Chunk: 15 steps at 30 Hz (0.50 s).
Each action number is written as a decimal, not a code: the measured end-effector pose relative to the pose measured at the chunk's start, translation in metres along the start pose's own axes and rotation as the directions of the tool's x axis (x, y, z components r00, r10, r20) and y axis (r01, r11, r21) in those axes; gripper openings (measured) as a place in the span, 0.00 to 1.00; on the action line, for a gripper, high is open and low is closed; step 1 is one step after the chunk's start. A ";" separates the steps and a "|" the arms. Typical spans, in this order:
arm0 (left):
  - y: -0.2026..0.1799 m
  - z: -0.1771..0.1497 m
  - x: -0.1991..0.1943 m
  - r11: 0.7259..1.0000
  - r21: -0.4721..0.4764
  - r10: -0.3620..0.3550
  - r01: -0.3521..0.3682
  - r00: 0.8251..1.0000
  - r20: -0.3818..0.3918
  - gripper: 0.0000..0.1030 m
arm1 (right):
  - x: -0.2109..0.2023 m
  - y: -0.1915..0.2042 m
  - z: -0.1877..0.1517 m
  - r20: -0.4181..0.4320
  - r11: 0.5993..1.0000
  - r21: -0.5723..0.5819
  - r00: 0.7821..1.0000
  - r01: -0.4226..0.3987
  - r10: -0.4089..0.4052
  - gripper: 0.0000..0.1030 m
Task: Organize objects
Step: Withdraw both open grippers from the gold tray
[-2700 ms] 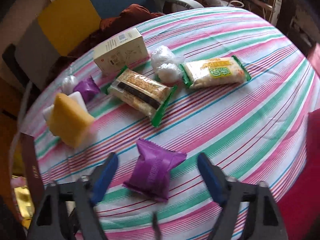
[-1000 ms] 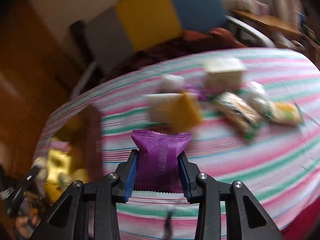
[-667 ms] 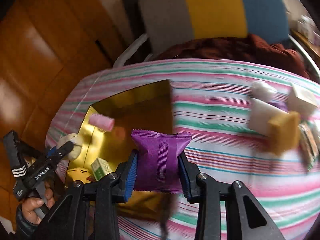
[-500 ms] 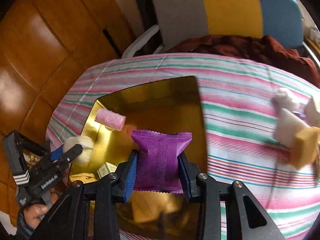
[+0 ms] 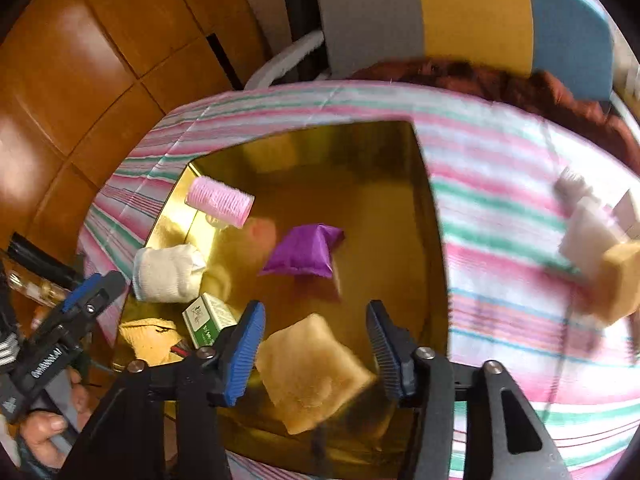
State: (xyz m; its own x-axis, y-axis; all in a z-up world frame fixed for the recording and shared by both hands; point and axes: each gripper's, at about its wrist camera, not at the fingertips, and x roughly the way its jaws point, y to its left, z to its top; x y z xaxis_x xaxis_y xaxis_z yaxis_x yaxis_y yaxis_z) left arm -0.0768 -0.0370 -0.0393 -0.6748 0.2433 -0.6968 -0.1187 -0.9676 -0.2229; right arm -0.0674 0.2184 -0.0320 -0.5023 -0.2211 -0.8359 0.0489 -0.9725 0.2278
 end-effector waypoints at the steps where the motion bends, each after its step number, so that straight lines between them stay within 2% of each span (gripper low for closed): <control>1: -0.002 0.000 -0.005 1.000 0.008 0.008 -0.008 1.000 0.016 0.82 | -0.007 0.007 -0.002 0.041 0.999 -0.037 0.999 0.037 -0.036 0.57; 3: -0.007 0.000 -0.013 1.000 0.022 0.015 -0.016 0.999 0.042 0.85 | -0.020 0.019 -0.005 0.117 0.988 -0.094 0.987 0.120 -0.109 0.58; 5: -0.011 0.000 -0.020 0.999 0.036 0.026 -0.029 0.997 0.072 0.87 | -0.030 0.030 -0.008 0.185 0.963 -0.135 0.961 0.233 -0.206 0.58; 7: -0.017 0.001 -0.028 0.998 0.052 0.035 -0.040 0.995 0.097 0.88 | -0.034 0.037 -0.013 0.219 0.943 -0.155 0.941 0.293 -0.256 0.58; 9: -0.022 0.001 -0.033 0.996 0.068 0.050 -0.058 0.992 0.116 0.92 | -0.034 0.038 -0.015 0.205 0.951 -0.156 0.951 0.267 -0.233 0.58; 11: -0.027 0.000 -0.038 0.993 0.083 0.070 -0.082 0.988 0.139 0.96 | -0.034 0.032 -0.018 0.176 0.973 -0.133 0.971 0.189 -0.164 0.61; 12: -0.029 0.000 -0.040 0.992 0.091 0.076 -0.090 0.986 0.148 0.96 | -0.033 0.030 -0.019 0.172 0.978 -0.122 0.974 0.169 -0.147 0.64; 15: -0.036 -0.004 -0.045 0.989 0.113 0.079 -0.098 0.984 0.157 0.96 | -0.038 0.029 -0.023 0.200 0.982 -0.104 0.971 0.156 -0.133 0.64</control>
State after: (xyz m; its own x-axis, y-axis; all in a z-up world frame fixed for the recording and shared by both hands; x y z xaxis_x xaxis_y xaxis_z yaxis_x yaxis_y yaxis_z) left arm -0.0389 -0.0130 -0.0028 -0.7879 0.1522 -0.5968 -0.1339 -0.9881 -0.0752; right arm -0.0269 0.1969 -0.0056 -0.6668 -0.0710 -0.7418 0.0601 -0.9973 0.0415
